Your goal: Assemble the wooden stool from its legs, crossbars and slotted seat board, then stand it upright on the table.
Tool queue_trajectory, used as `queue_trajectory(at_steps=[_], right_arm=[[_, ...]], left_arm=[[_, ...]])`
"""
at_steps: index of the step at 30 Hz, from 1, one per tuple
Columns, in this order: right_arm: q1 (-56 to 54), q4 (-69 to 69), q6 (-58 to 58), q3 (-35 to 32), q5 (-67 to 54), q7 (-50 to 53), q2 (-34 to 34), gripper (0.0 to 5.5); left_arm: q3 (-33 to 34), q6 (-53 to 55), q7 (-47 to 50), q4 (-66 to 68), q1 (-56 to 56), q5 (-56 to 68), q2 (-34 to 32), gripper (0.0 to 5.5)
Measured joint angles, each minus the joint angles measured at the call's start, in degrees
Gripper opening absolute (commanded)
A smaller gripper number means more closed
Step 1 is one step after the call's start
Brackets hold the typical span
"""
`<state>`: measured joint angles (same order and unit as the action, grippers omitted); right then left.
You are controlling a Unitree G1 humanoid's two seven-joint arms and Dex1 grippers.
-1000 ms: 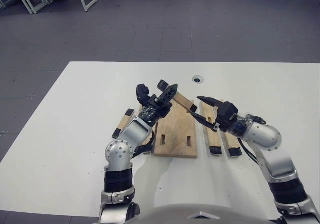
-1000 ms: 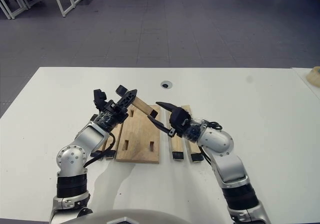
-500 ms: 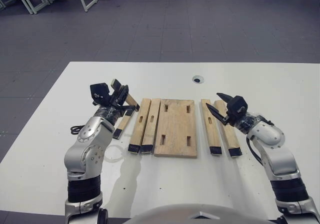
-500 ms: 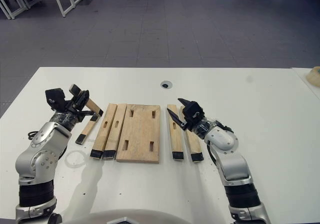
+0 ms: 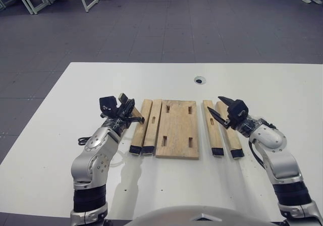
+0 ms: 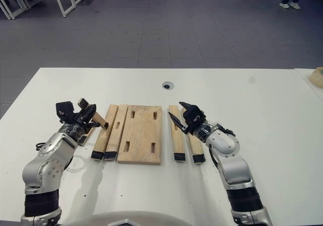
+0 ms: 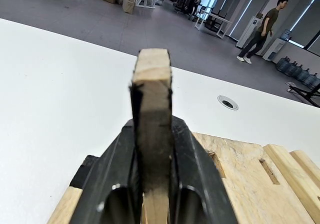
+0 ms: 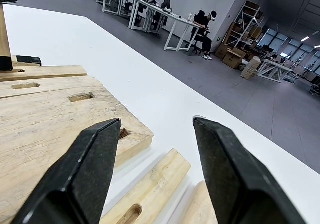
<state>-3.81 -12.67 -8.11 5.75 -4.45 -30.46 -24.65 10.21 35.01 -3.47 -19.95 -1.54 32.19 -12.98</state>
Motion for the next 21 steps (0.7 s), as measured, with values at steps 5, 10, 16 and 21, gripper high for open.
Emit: queue_trajectory(at_steps=[5,10,16,21], right_arm=[[0.1,0.0,0.4,0.0,0.3,0.0,0.0,2.65],[0.1,0.0,0.4,0.0,0.4,0.0,0.0,2.65],[0.2,0.0,0.4,0.0,0.5,0.1,-0.1,2.65],[0.2,0.0,0.5,0.0,0.9,0.2,-0.1,2.65]], left_arm=[[-0.7,-1.1,-0.3,2.3,-1.0,-2.6,0.2,0.41],[-1.2,-2.6,-1.4,4.4,-1.7,-4.6,0.2,0.41],[-2.9,-4.5,-2.1,5.8,-1.8,-8.4,0.2,0.41],[-7.7,-4.1,2.4,0.9,1.6,-17.5,-0.5,0.41]])
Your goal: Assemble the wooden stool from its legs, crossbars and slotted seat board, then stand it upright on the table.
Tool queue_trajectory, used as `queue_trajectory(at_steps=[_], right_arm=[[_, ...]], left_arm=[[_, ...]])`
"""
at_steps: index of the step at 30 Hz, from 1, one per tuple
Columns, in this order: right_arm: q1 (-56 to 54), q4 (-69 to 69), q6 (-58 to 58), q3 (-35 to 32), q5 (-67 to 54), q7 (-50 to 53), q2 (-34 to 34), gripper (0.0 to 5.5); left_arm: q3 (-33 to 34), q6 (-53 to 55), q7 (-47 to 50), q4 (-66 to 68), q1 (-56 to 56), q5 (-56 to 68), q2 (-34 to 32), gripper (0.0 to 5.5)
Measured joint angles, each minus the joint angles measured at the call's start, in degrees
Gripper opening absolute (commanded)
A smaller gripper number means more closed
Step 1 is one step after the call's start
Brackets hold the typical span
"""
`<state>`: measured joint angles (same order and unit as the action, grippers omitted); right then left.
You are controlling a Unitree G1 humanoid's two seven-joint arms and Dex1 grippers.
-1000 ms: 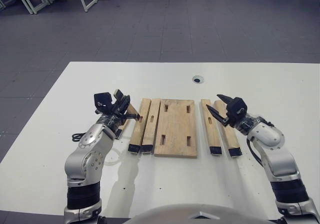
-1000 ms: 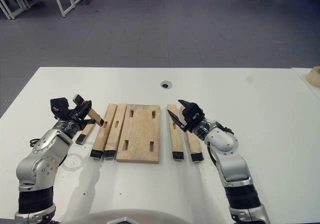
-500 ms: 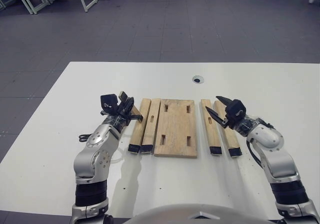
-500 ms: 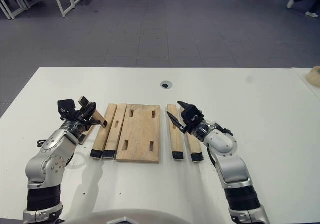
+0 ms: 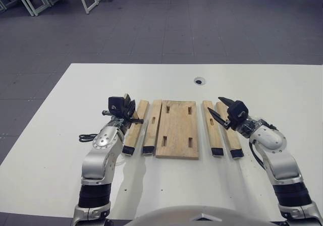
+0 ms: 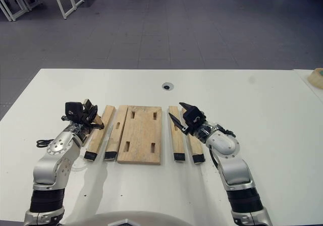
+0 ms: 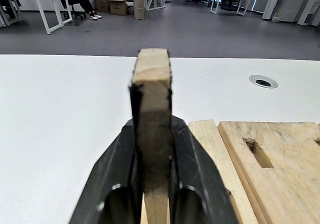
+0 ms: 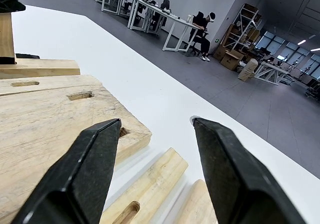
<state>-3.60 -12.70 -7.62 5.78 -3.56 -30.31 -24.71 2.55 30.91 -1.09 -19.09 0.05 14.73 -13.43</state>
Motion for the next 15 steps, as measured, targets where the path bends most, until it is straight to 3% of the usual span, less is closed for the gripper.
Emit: queue_trajectory(at_steps=[7,15], right_arm=[[0.0,0.0,0.5,0.0,1.1,0.3,0.0,2.65],[0.0,0.4,1.2,0.1,1.3,0.3,0.0,2.65]], left_arm=[[0.8,-5.4,2.3,-0.9,5.1,-1.4,5.2,0.41],[1.1,-8.6,0.9,0.5,4.7,-2.6,4.9,0.41]])
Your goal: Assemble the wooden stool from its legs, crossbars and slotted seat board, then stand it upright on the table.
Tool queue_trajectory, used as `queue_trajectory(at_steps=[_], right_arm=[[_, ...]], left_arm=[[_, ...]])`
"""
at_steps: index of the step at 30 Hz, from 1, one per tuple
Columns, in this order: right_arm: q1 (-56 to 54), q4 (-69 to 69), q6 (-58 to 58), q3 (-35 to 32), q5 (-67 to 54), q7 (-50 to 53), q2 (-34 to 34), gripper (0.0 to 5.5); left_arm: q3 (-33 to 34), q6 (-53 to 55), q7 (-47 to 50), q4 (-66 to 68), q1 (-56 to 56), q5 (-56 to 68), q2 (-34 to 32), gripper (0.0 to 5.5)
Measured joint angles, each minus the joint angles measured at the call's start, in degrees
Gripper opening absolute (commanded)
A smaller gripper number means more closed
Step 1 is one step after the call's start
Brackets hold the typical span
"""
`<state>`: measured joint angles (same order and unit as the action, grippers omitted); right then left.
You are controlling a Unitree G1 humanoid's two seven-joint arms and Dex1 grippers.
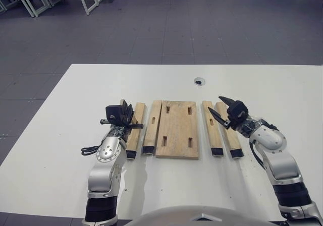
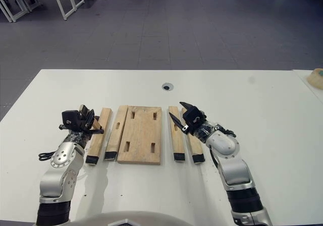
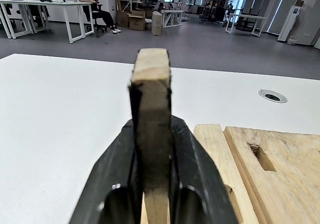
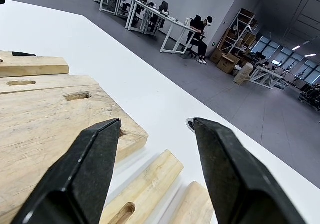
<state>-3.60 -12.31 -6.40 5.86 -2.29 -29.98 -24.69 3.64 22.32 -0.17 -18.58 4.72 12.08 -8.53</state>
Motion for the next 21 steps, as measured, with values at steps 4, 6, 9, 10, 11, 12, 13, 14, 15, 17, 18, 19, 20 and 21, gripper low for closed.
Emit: queue_trajectory(at_steps=[4,6,9,10,11,12,13,14,15,17,18,19,20,21], right_arm=[[0.0,0.0,0.4,0.1,0.2,0.0,0.0,2.65],[0.0,0.0,0.4,0.1,0.2,0.1,0.0,2.65],[0.0,0.0,0.5,0.3,0.3,0.2,0.1,2.65],[0.0,0.0,0.5,0.4,0.3,0.2,0.1,2.65],[0.0,0.0,0.5,0.4,0.3,0.2,0.1,2.65],[0.0,0.0,0.5,0.5,0.3,0.2,0.1,2.65],[0.0,0.0,0.6,0.5,0.3,0.2,0.1,2.65],[0.1,0.0,0.6,0.5,0.3,0.2,0.1,2.65],[0.2,0.0,0.8,0.5,0.4,0.2,0.0,2.65],[0.6,0.0,1.0,0.5,0.4,0.3,0.0,2.65],[0.7,0.0,1.0,0.5,0.4,0.3,0.0,2.65],[0.8,0.0,1.0,0.5,0.4,0.4,0.0,2.65],[1.0,0.0,1.1,0.5,0.5,0.7,0.0,2.65],[1.0,0.0,1.1,0.6,0.8,0.8,0.1,2.65]], left_arm=[[0.9,4.0,-0.6,0.8,-2.6,0.1,-1.2,1.10],[1.3,5.9,-1.1,1.6,-2.8,0.6,-1.2,1.47],[1.9,6.8,-1.8,1.7,-4.2,1.4,-1.2,1.95],[2.3,6.9,-1.9,1.5,-4.6,1.6,-1.2,1.95],[2.9,6.9,-1.8,1.1,-4.6,1.7,-1.2,1.95],[3.5,6.8,-1.8,0.1,-4.6,1.5,-1.2,1.95],[3.9,6.6,-1.7,-1.7,-4.6,1.1,-1.6,1.95],[4.6,6.5,-1.7,-4.0,-4.8,0.9,-2.3,1.95],[6.2,6.5,-1.6,-7.5,-5.4,0.8,-3.5,1.95],[9.6,8.1,-1.0,-14.1,-7.7,1.9,-5.0,1.95],[10.8,9.3,-0.7,-16.2,-8.9,2.9,-5.3,1.95],[11.4,11.1,-0.5,-17.5,-10.3,3.8,-5.4,1.95],[12.1,13.2,-0.5,-17.9,-13.2,5.1,-5.6,1.95],[12.4,14.4,-0.5,-17.4,-16.2,5.8,-5.7,1.95]])
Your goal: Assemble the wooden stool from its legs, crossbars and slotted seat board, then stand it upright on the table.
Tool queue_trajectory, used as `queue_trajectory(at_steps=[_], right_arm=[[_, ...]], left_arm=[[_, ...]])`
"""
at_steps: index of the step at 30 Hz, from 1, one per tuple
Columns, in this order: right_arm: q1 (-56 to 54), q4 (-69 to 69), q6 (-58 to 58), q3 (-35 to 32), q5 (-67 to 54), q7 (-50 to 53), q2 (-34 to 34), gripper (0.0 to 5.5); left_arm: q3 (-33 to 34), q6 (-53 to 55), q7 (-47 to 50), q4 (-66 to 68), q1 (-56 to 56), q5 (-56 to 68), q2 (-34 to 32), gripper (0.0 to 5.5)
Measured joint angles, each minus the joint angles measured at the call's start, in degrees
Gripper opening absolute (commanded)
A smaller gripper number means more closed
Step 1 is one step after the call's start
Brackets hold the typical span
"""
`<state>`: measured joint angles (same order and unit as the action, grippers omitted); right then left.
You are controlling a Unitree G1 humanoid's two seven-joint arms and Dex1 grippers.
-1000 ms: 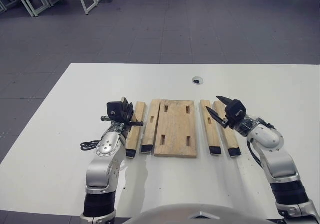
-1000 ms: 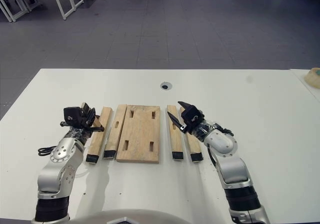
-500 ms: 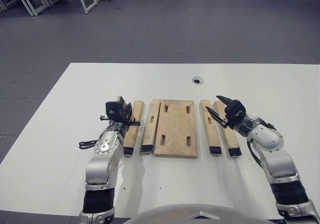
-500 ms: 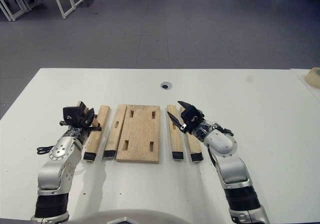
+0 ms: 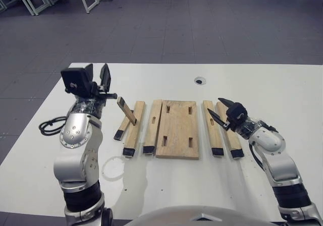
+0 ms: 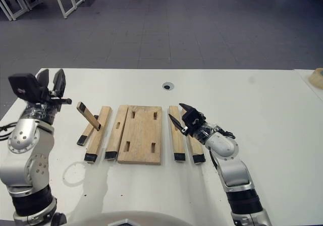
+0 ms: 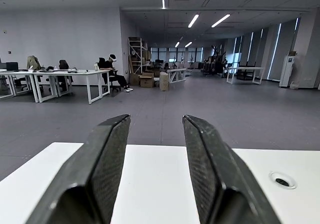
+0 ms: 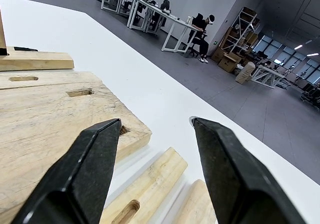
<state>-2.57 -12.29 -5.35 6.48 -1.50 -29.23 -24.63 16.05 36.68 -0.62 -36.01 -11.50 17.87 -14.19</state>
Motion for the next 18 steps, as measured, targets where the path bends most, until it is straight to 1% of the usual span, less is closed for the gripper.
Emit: queue_trajectory(at_steps=[3,7,12,18], right_arm=[[-0.1,0.1,0.0,0.5,0.3,0.1,0.1,2.65],[-0.3,0.2,0.1,0.8,0.9,0.2,0.2,2.65],[-0.3,0.2,0.2,1.0,1.3,0.5,0.5,2.65],[-0.4,0.5,0.2,1.4,1.4,0.5,1.0,2.65]], left_arm=[[0.0,1.0,-0.3,7.2,-5.7,1.0,-0.2,1.95],[-0.2,0.6,-0.8,17.8,-6.3,0.9,0.1,1.95],[-0.5,0.4,-1.2,18.1,-6.7,1.6,0.4,1.95],[1.3,-4.0,-1.1,15.5,-16.4,2.9,0.2,1.95]])
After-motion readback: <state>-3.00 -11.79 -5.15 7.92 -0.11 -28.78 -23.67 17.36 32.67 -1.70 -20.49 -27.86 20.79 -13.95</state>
